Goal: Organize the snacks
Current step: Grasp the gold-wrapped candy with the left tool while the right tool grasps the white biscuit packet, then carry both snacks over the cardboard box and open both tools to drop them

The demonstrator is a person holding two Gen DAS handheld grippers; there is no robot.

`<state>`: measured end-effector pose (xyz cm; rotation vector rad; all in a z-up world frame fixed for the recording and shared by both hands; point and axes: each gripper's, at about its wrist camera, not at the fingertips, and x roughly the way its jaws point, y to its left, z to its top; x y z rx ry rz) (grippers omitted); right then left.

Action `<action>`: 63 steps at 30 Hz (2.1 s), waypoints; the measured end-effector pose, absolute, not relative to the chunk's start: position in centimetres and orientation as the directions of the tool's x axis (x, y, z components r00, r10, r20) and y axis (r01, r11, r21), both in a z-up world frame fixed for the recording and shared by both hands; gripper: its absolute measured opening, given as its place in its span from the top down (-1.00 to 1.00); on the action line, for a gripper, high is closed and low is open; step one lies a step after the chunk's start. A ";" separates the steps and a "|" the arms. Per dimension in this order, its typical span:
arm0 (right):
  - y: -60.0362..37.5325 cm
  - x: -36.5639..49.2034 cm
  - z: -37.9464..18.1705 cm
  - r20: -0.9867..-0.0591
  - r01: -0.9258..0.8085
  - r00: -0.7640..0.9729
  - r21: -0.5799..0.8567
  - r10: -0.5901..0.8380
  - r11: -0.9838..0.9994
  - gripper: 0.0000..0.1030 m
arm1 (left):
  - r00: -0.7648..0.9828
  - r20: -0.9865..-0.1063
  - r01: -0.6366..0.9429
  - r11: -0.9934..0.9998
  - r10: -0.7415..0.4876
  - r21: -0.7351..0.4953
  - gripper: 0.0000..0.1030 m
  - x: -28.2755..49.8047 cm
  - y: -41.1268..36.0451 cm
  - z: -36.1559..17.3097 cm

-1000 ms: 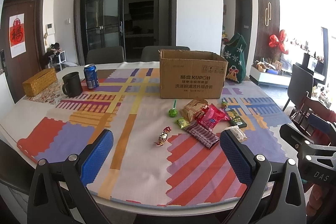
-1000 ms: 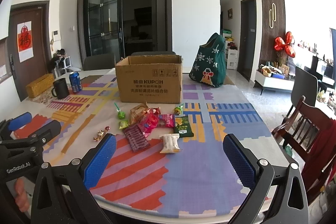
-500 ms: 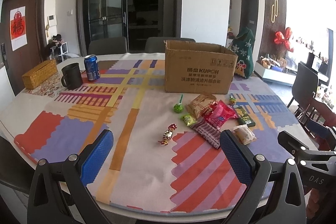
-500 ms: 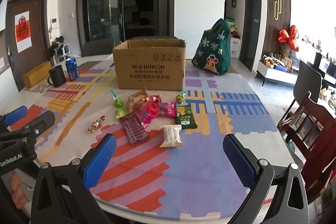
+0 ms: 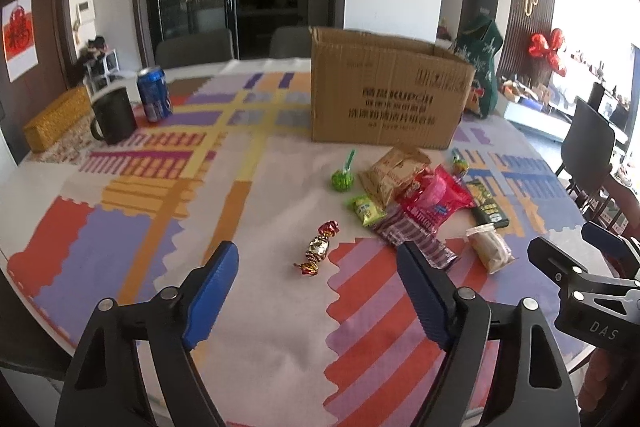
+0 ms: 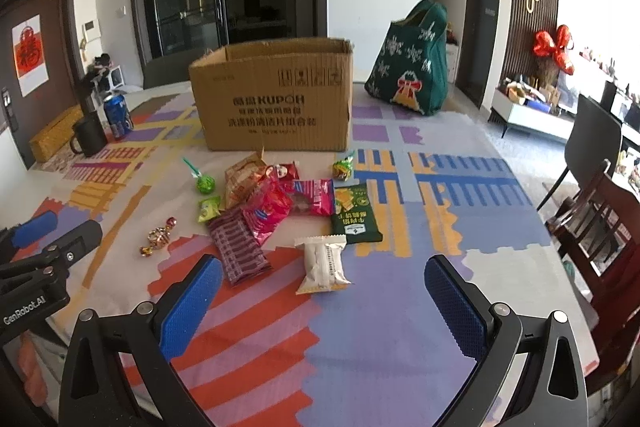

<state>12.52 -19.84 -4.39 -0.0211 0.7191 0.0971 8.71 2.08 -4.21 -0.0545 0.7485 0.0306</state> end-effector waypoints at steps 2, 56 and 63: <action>-19.7 13.4 -4.9 -0.675 -0.097 0.733 0.019 0.084 0.995 -0.98 | 0.718 -0.696 -0.047 0.998 0.004 -0.042 -0.53 9.5 2.1 -4.8; -19.2 19.3 -8.8 -0.793 -0.152 0.576 0.136 0.199 0.979 0.34 | 0.586 -0.801 0.055 0.992 -0.122 -0.110 0.63 14.9 0.6 -8.1; -18.6 18.2 -6.9 -0.752 -0.209 0.612 0.143 0.243 0.967 0.34 | 0.636 -0.758 0.095 0.990 -0.143 -0.108 0.63 13.8 -0.5 -5.6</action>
